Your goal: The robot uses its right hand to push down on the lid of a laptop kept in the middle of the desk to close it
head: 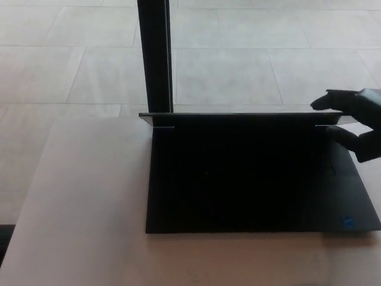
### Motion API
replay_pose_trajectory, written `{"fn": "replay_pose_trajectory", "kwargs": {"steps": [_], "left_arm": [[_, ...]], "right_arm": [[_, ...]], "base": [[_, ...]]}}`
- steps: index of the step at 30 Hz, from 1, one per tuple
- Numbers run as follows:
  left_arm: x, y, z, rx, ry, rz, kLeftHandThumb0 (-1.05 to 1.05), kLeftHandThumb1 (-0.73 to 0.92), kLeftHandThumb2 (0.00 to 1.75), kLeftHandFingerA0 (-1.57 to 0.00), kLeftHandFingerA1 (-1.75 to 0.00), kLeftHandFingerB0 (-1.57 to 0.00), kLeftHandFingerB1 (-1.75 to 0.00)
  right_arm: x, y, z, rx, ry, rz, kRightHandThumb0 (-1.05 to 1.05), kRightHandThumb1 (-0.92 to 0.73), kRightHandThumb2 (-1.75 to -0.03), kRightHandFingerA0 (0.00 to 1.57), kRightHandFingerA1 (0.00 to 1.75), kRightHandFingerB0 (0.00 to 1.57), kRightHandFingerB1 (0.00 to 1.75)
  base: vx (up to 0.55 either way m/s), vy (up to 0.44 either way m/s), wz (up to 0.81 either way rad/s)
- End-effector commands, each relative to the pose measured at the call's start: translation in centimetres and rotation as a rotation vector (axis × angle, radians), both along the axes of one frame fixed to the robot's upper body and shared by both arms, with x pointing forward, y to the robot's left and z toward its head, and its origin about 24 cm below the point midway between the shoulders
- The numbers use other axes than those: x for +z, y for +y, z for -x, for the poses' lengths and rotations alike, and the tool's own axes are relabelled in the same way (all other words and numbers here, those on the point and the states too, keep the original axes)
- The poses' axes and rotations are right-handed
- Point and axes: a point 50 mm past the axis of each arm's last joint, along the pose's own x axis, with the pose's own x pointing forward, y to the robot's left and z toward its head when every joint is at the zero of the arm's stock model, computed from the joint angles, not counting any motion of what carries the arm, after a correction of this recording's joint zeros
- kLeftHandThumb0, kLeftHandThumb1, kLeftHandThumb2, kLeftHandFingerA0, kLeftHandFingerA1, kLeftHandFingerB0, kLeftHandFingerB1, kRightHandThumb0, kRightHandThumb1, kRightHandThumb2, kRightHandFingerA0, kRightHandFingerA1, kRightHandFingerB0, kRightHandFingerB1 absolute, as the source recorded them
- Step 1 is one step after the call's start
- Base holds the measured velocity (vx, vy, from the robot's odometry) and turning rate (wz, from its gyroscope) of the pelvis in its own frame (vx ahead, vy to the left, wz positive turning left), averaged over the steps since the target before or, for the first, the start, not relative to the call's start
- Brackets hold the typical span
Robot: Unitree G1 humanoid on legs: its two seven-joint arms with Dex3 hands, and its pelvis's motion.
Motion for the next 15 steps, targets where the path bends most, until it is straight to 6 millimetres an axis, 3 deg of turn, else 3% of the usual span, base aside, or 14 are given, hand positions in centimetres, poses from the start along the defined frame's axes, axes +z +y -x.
{"fn": "replay_pose_trajectory", "kwargs": {"steps": [1,3,4,8,11,15], "left_arm": [[0.6,0.7,0.1,0.027,-0.023,-0.019,-0.87,0.92,0.73,-0.50,-0.64,-0.45,-0.48],[0.7,0.7,-0.1,0.023,-0.034,-0.022,-0.87,0.92,0.73,-0.50,-0.64,-0.45,-0.48],[0.7,0.7,-0.2,0.028,-0.033,-0.019,-0.87,0.92,0.73,-0.52,-0.64,-0.46,-0.47],[0.7,0.7,-0.1,0.020,-0.018,-0.025,-0.86,0.92,0.73,-0.52,-0.67,-0.46,-0.50],[0.6,0.7,0.0,0.023,-0.024,-0.018,-0.86,0.92,0.74,-0.51,-0.66,-0.45,-0.48],[0.7,0.7,0.0,0.026,-0.025,-0.022,-0.86,0.92,0.74,-0.51,-0.65,-0.44,-0.48]], "right_arm": [[-4.2,-0.9,2.3,0.068,0.159,0.172,-0.85,-0.80,-1.21,0.33,0.59,0.27,0.46],[-5.2,-0.9,3.1,0.096,0.191,0.203,-0.86,-0.80,-1.21,0.33,0.59,0.27,0.46],[-5.8,-0.9,3.5,0.108,0.201,0.210,-0.89,-0.92,-0.76,0.34,0.52,0.36,0.35],[-8.5,-1.8,5.6,0.088,0.274,0.178,-0.87,-0.92,-0.78,0.33,0.51,0.35,0.35],[-9.4,-2.1,6.5,0.080,0.298,0.153,-0.93,-0.83,-0.89,0.35,0.58,0.31,0.39],[-10.3,-2.4,7.3,0.049,0.325,0.117,-0.94,-0.83,-0.89,0.34,0.57,0.29,0.39]], "base": [[0.00,0.000,0.00],[0.00,0.000,0.00],[0.00,0.000,0.00],[0.00,0.000,0.00],[0.00,0.000,0.00],[0.00,0.000,0.00]]}}
